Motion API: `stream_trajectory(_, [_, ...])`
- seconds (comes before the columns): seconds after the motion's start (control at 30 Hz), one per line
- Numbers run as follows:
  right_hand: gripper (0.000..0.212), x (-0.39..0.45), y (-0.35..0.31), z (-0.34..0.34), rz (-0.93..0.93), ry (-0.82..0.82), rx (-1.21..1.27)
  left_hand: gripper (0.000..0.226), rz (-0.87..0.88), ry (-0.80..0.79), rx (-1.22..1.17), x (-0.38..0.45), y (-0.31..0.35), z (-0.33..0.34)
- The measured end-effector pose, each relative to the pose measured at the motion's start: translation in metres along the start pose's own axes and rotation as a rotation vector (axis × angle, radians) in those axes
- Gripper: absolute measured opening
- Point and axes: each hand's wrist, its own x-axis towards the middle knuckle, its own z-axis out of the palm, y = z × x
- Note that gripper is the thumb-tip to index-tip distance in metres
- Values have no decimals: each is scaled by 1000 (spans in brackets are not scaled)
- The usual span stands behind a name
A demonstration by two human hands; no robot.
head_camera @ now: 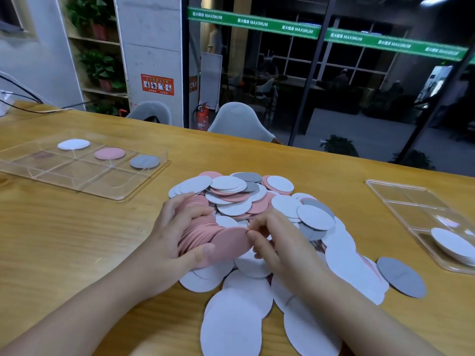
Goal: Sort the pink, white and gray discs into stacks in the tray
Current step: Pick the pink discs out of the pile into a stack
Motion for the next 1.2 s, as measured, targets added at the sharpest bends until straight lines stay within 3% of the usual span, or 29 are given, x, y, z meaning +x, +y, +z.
stream_trajectory(0.07, [6,-1,-3,5,-31,-19,-24,61,-1,-8,6,0,0,0])
stream_trajectory(0.3, [25,0,-4,17,-51,19,-60,59,57,-33,81,-1,2,1])
stream_trajectory(0.47, [68,0,-16,21,121,-265,103,58,73,-49,18,0,3,6])
stream_trajectory(0.6, [77,4,-23,25,151,-338,219,64,62,-54,14,0,2,9])
stream_trajectory(0.77, [79,7,-21,22,101,-396,163,68,55,-76,60,-3,4,8])
stream_trajectory(0.93, [66,22,-12,14,79,-301,75,64,52,-59,54,0,3,5])
stream_trajectory(1.07, [33,45,15,6,76,-77,-226,65,45,-60,31,0,6,-1])
stream_trajectory(1.2, [23,68,33,2,87,12,-415,65,43,-47,-3,0,4,-3])
